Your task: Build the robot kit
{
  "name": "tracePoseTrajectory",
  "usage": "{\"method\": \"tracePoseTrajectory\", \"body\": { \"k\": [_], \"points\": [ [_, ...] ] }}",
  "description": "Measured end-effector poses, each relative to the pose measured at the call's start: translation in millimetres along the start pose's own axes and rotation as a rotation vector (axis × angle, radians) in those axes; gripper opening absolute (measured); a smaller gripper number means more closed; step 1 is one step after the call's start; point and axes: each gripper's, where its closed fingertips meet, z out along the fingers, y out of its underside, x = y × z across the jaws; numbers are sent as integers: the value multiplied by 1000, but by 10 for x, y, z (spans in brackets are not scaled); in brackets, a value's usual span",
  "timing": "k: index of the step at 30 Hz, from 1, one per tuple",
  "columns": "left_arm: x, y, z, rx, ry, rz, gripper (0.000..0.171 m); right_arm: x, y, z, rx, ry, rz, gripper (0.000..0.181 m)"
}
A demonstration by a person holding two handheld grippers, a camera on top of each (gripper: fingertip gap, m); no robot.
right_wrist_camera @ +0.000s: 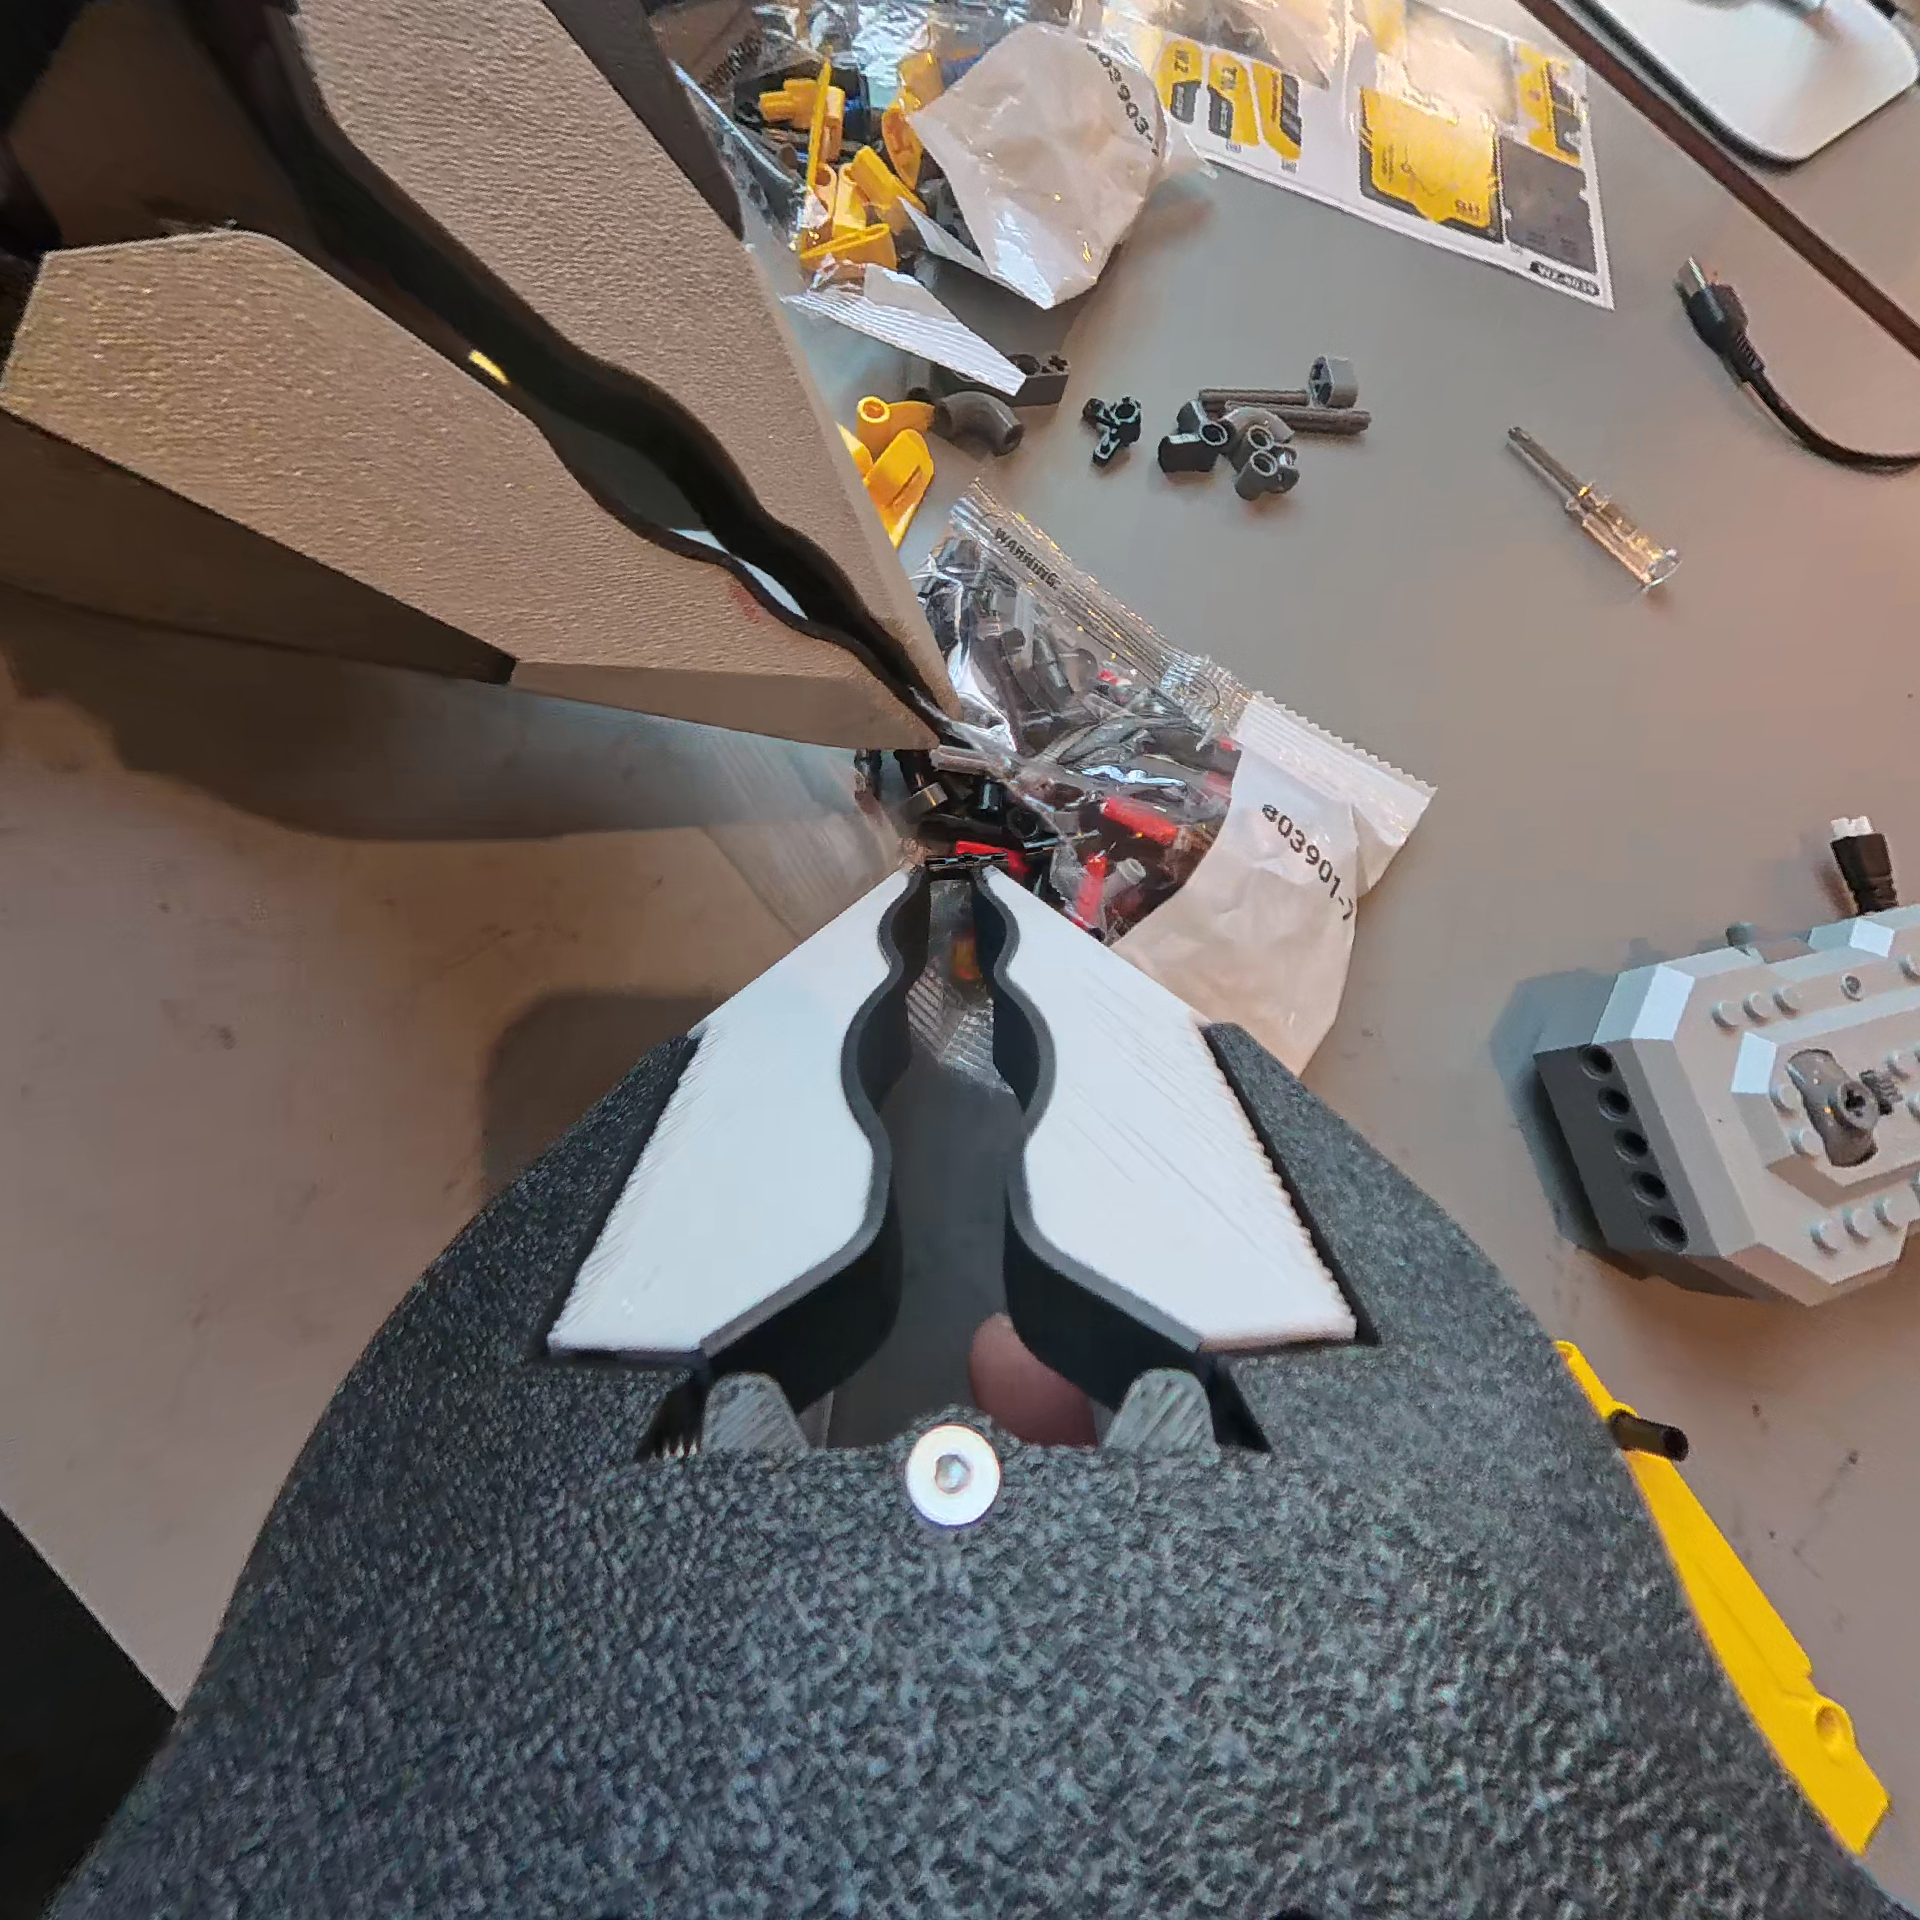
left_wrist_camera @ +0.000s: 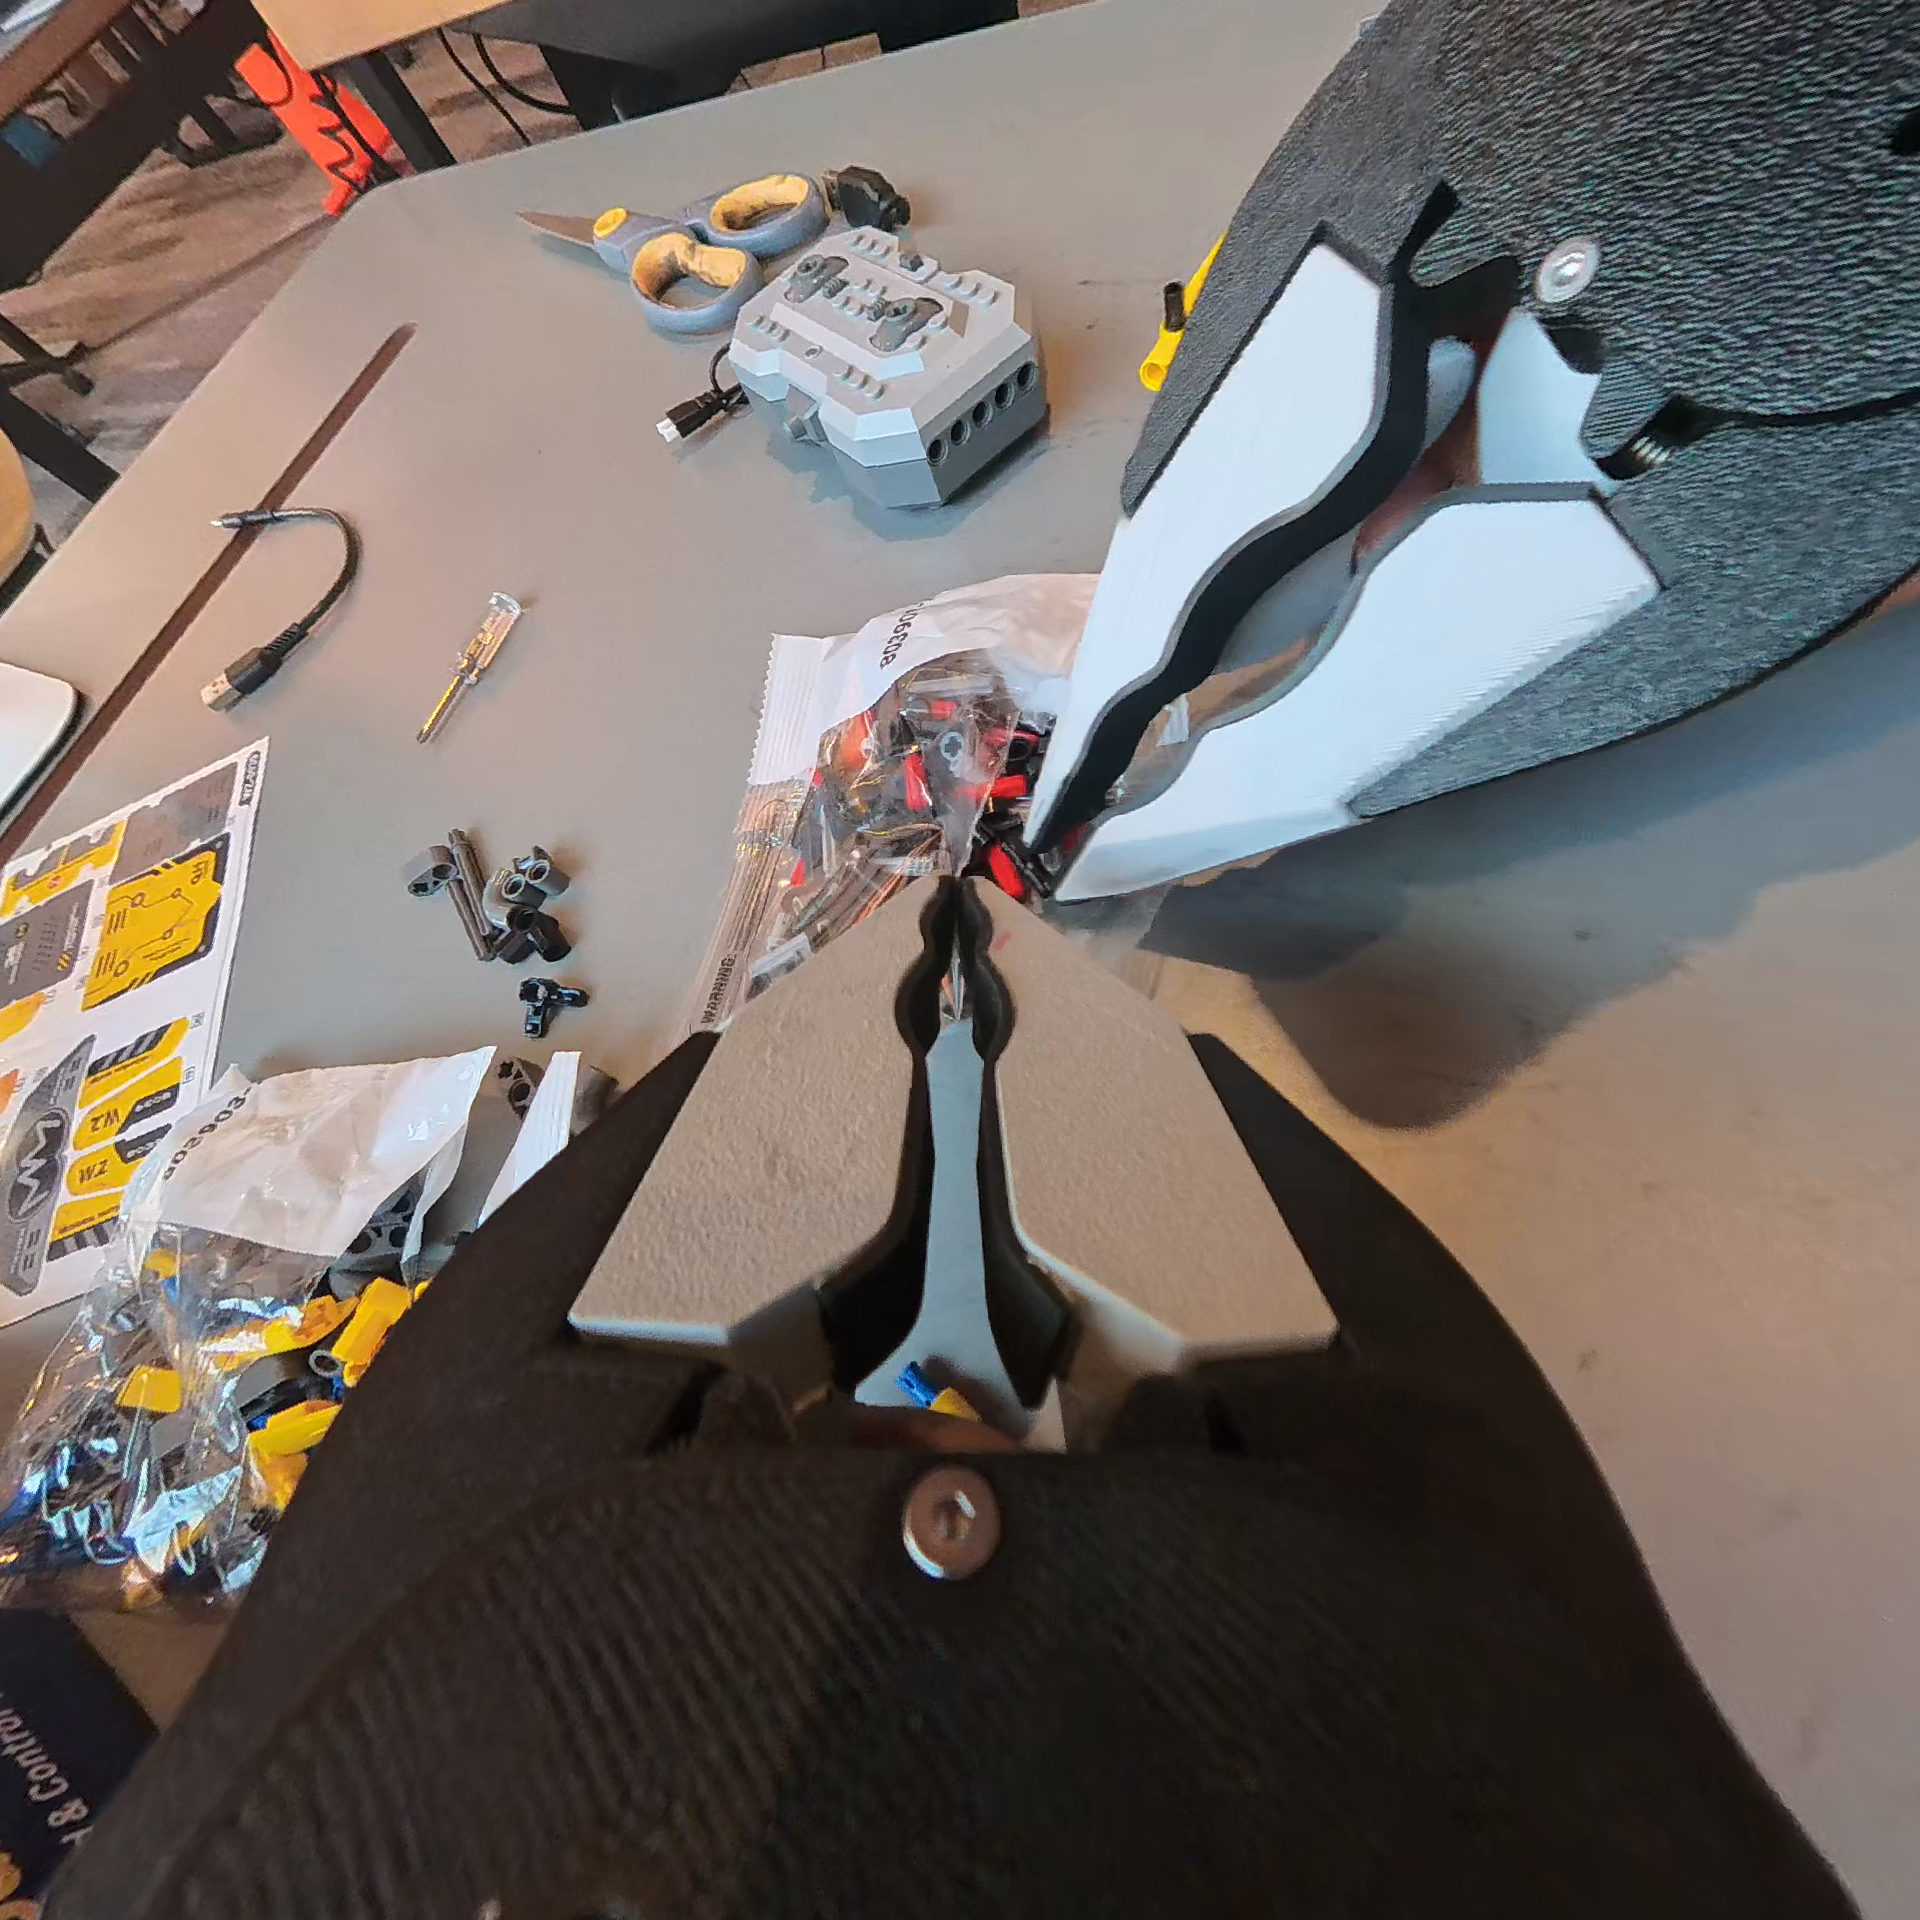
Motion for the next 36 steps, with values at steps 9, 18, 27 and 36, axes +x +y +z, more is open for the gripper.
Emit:
{"method": "tracePoseTrajectory", "body": {
  "k": [9, 18, 27, 36],
  "points": [
    [-74, -28, -11, 20, -29, -27, 0, -79, -146, -157, 104, -31, -60, 7],
    [-167, -10, -6, 18, -59, -70, 0, -418, -376, -314, 225, -137, -164, 7],
    [-291, -53, -50, 55, -108, -123, 0, -457, -66, -7, 19, -122, -194, 17],
    [-304, -75, -62, 72, -97, -147, 0, -287, -239, -75, 124, -16, -182, 11]
  ]
}}
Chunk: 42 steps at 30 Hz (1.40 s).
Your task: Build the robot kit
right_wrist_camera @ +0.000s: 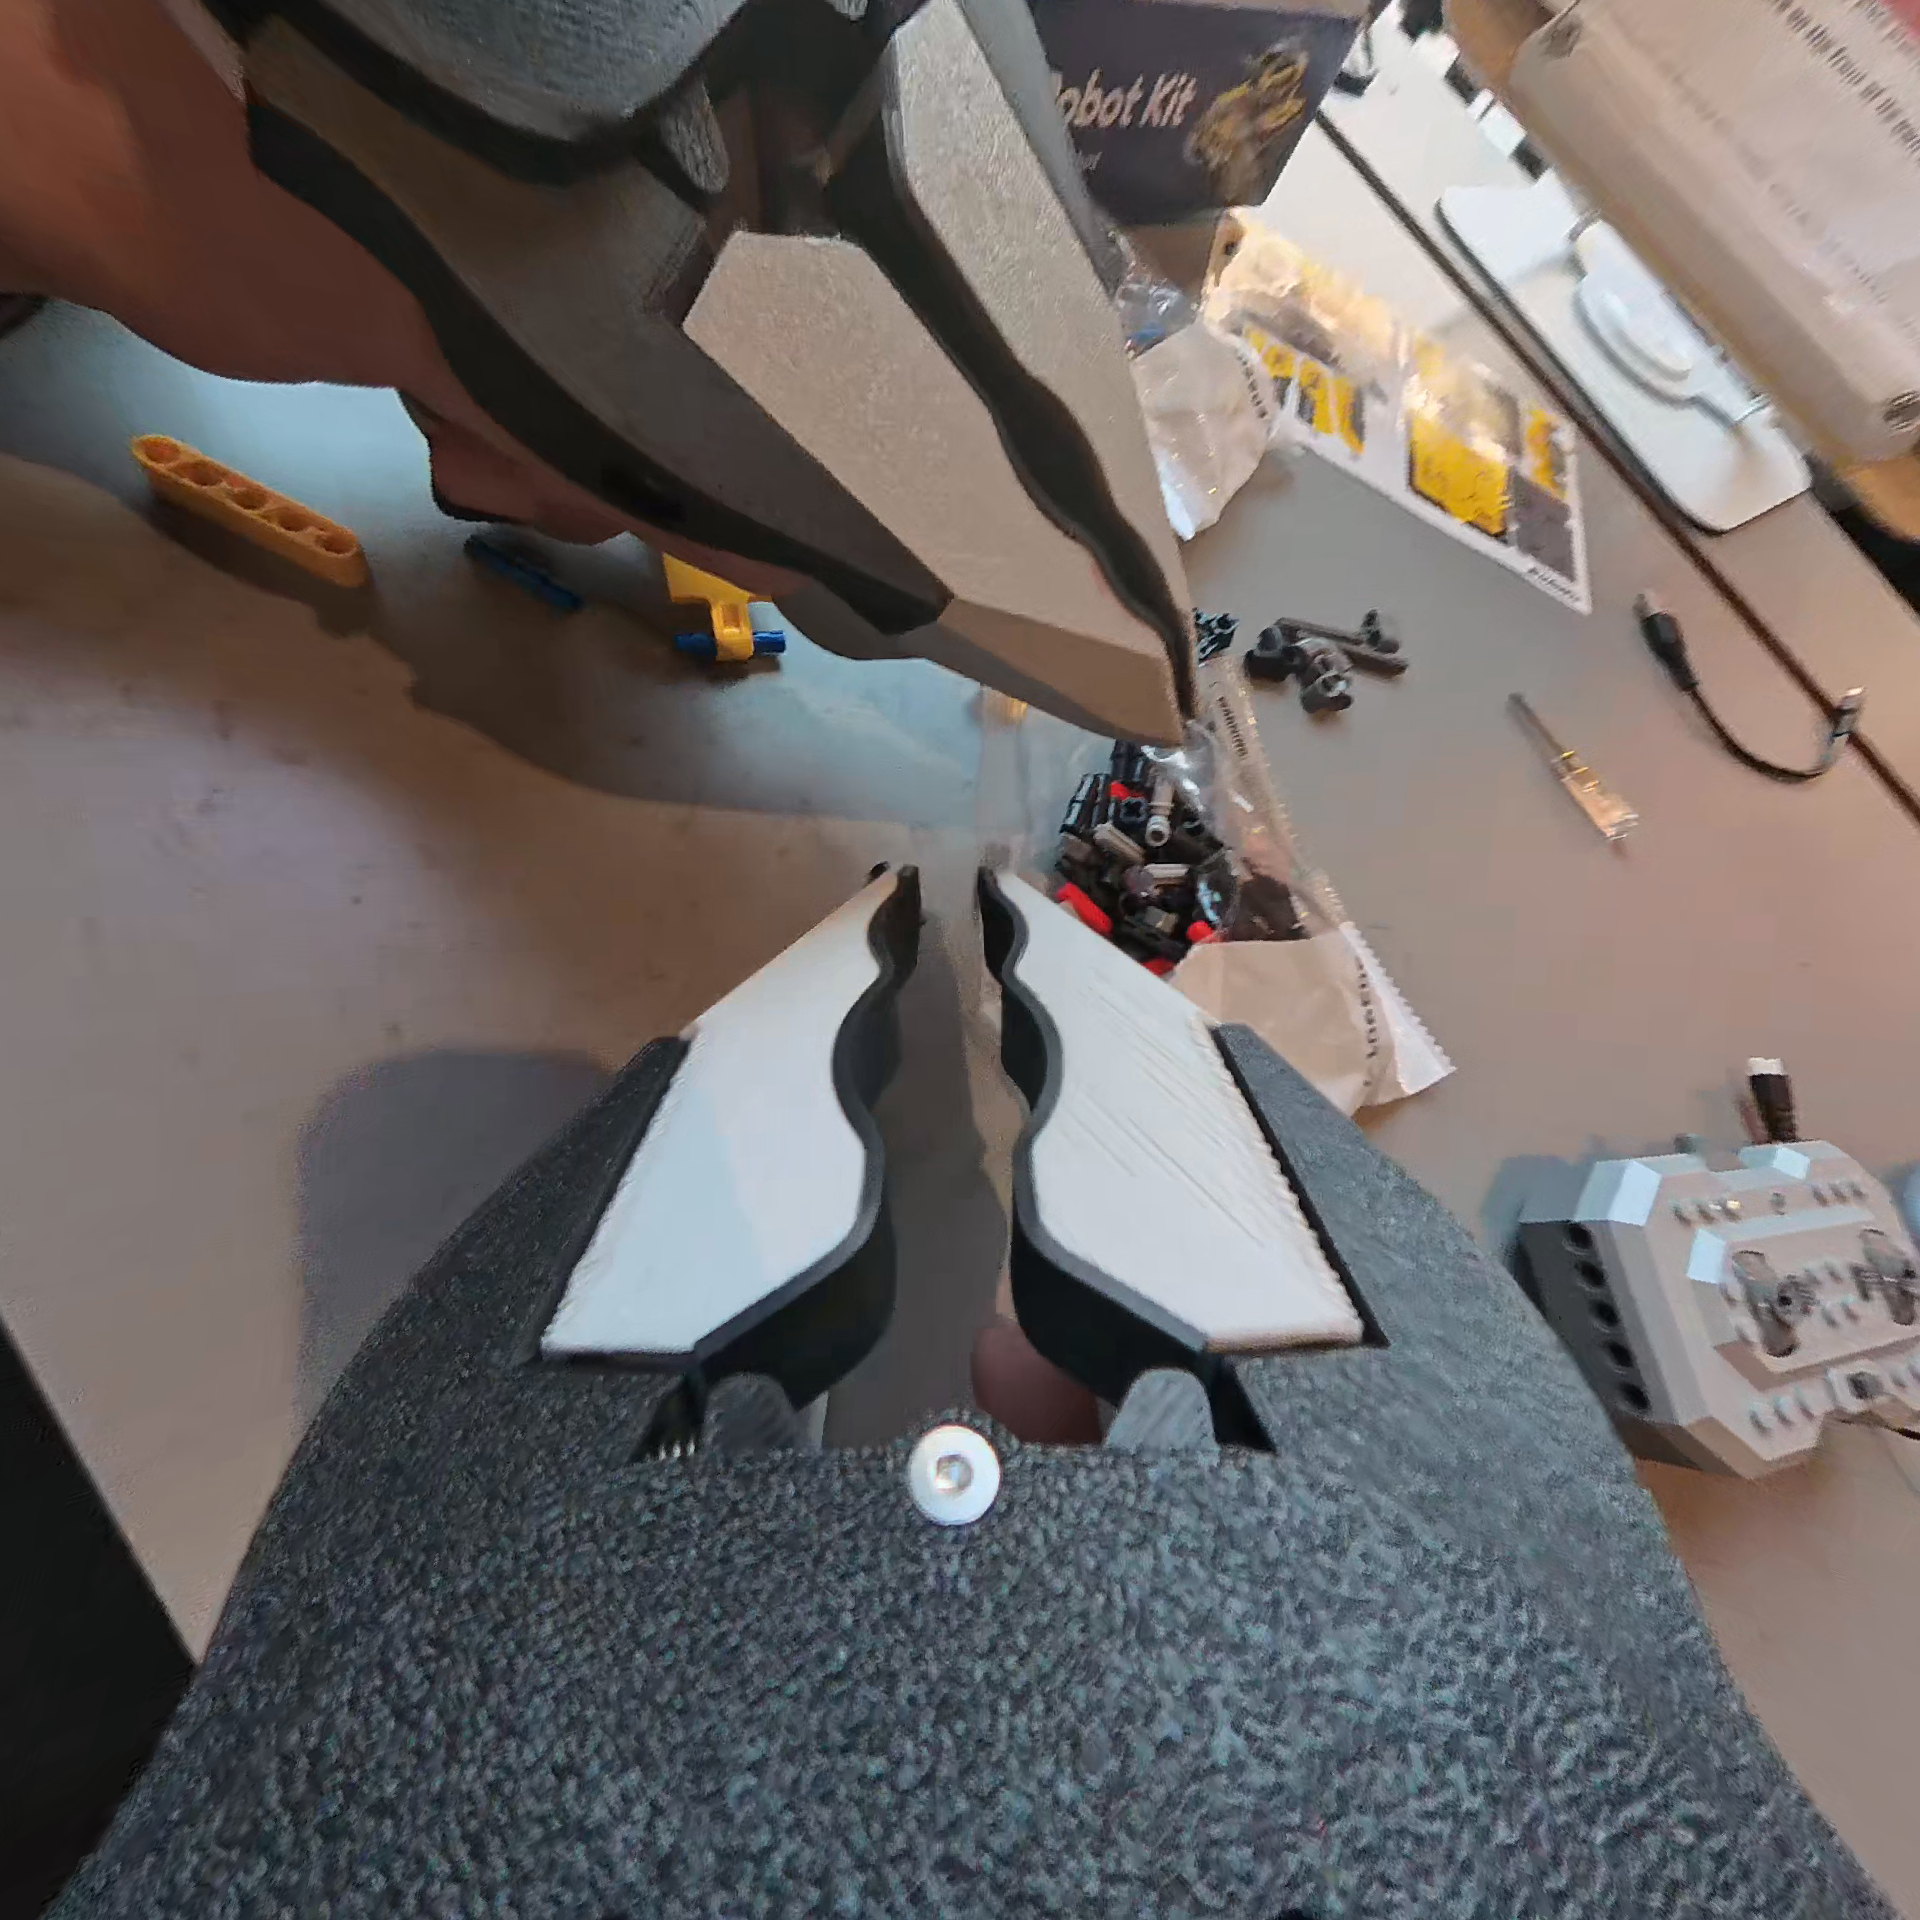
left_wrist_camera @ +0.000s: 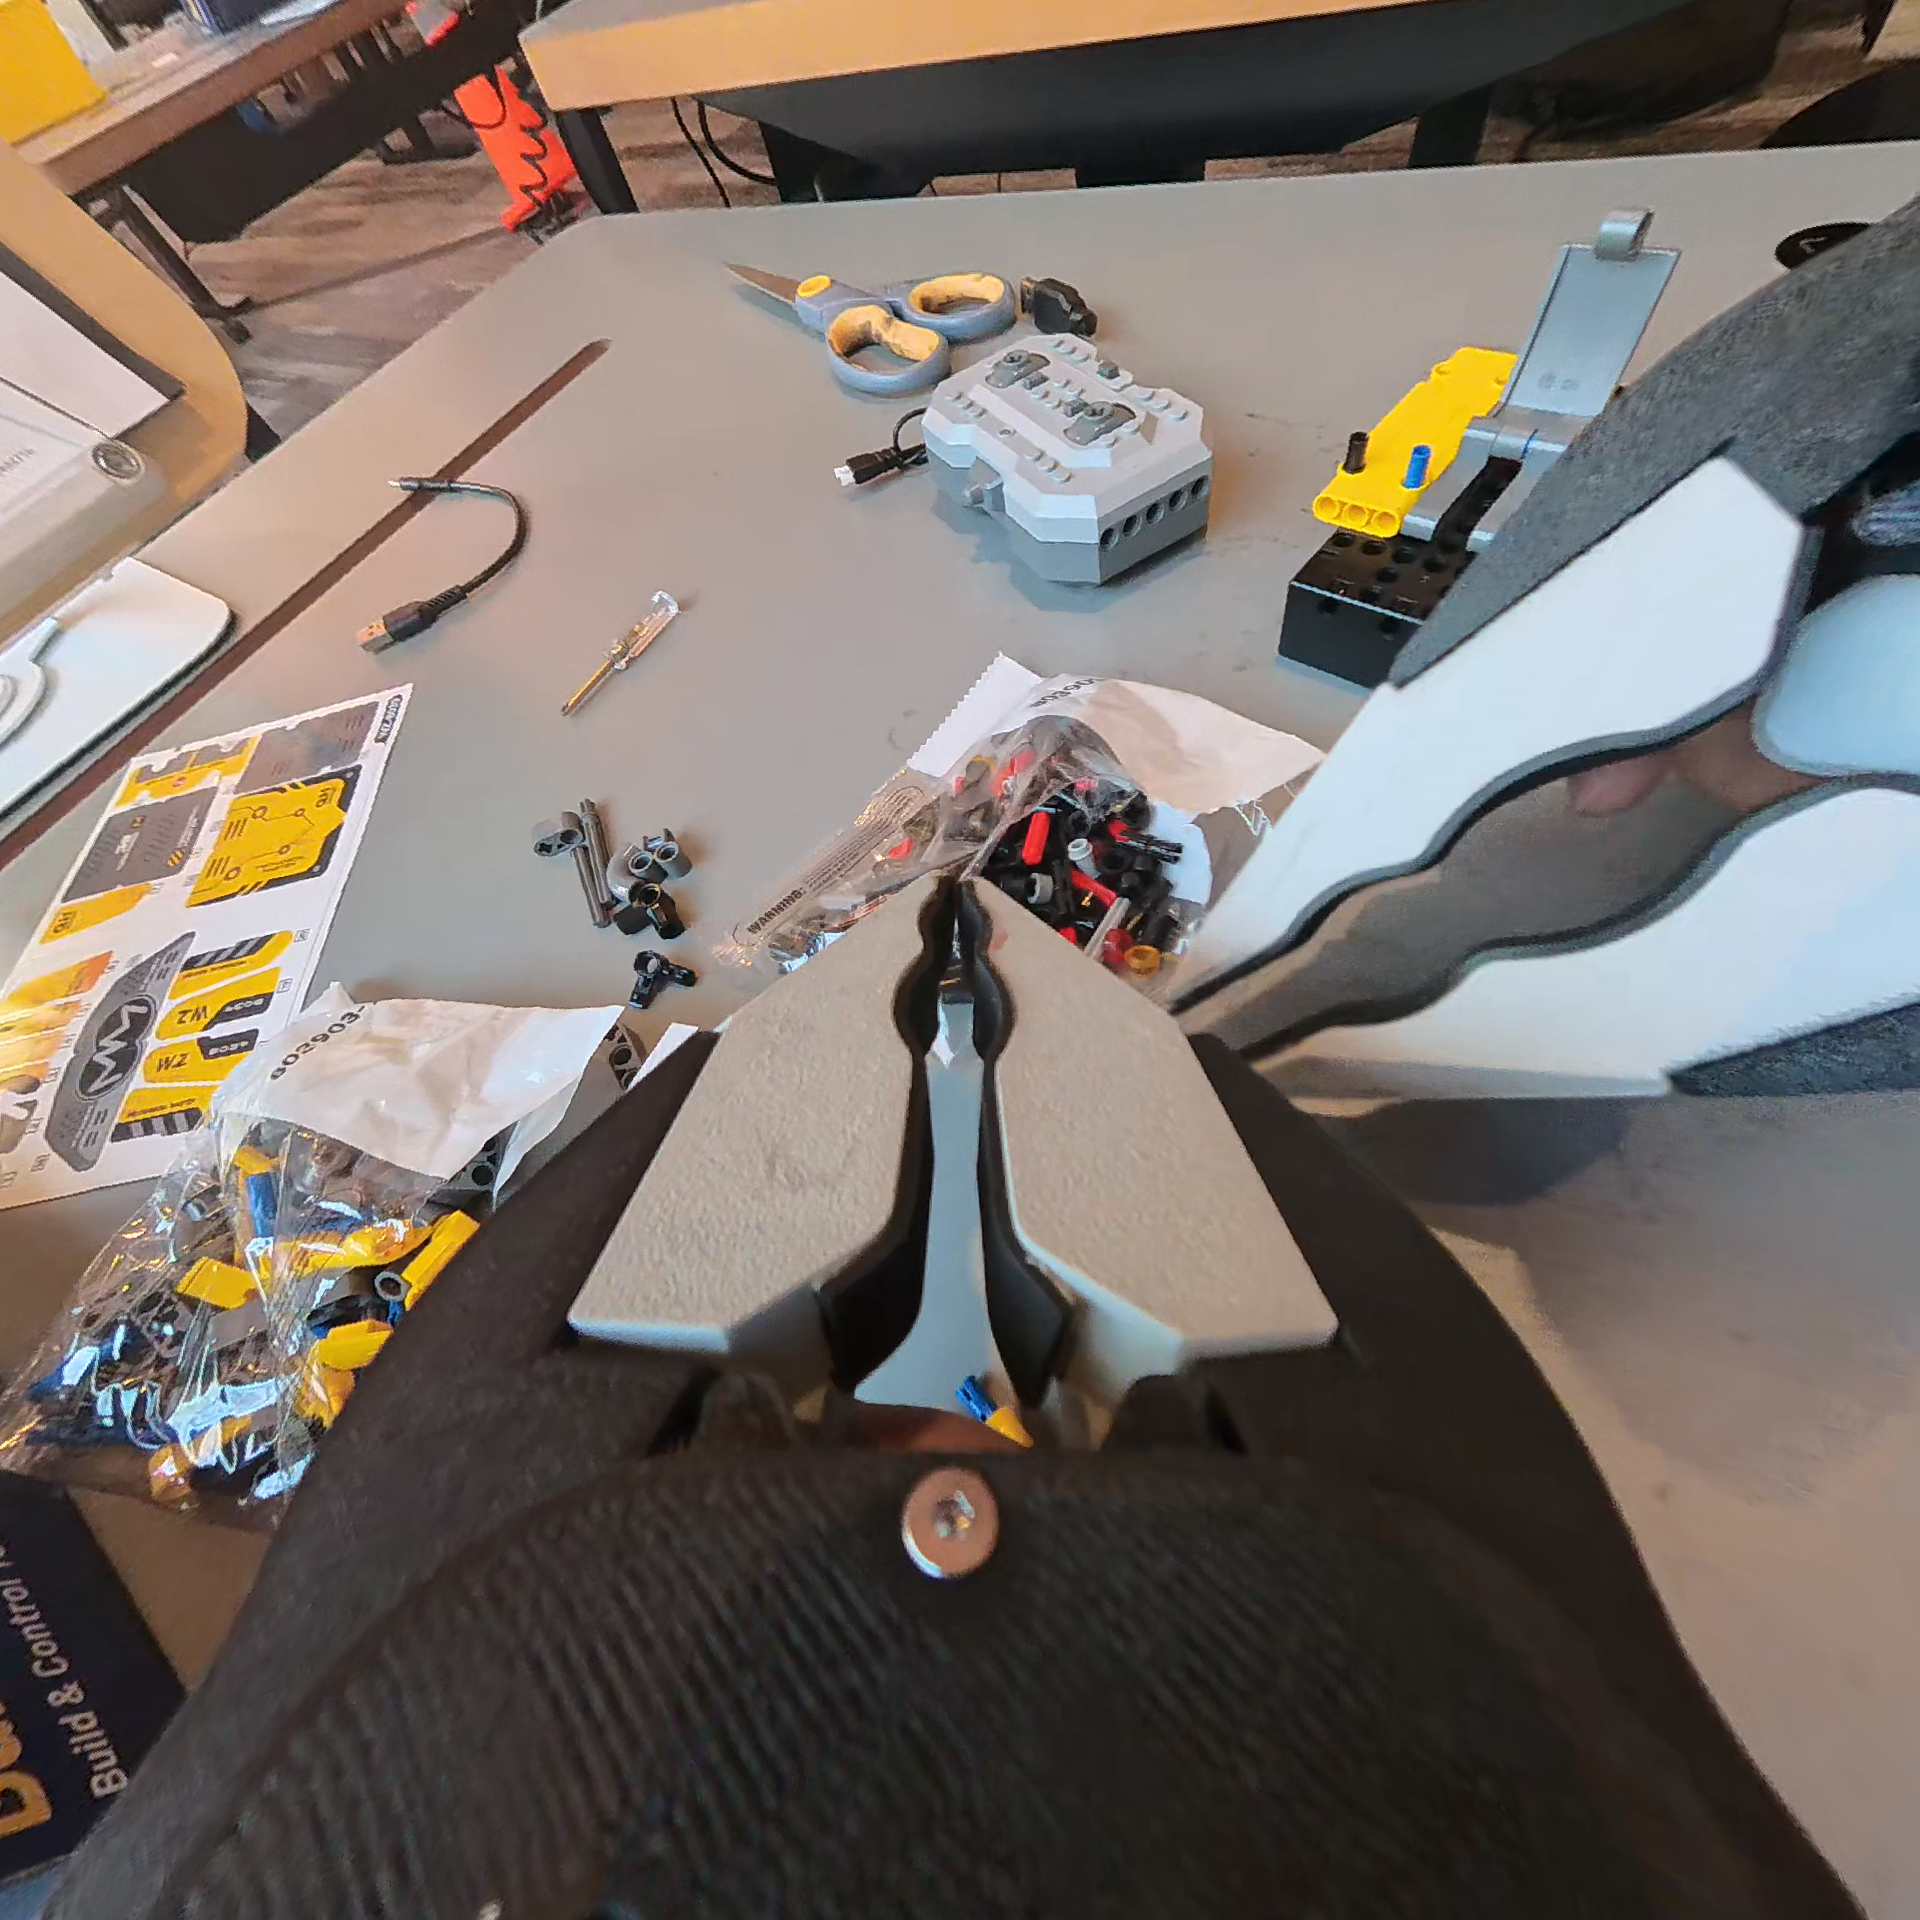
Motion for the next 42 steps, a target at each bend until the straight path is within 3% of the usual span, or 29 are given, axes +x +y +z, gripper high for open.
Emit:
{"method": "tracePoseTrajectory", "body": {
  "k": [7, 13, 19, 25, 28, 33, 36, 39, 42],
  "points": [
    [34, -11, 1, 6, 20, -3, 0, 118, -14, 7, -10, 103, -61, 22],
    [54, -59, -12, 31, 16, 1, 1, 214, -9, 106, -39, 169, -61, 1],
    [-95, -153, -76, 88, -12, -92, 15, 483, 67, 202, -86, 275, -25, 0],
    [-204, -286, -176, 172, -37, -122, 15, 764, 79, 364, -120, 351, -3, 0],
    [-205, -329, -227, 232, -27, -89, 14, 876, -32, 379, -62, 431, -50, 0],
    [-21, -476, -708, 280, 89, -37, 18, 798, -224, 241, 69, 475, -87, 2],
    [-27, -384, -1077, 201, 57, -25, 23, 802, -266, 189, 112, 464, -33, 3],
    [-147, -374, -1427, 251, -26, -42, 15, 818, -254, 198, 106, 453, -11, 4],
    [-246, -137, -1658, 181, -58, -176, 21, 758, -288, 196, 124, 429, -18, 5]
  ]
}}
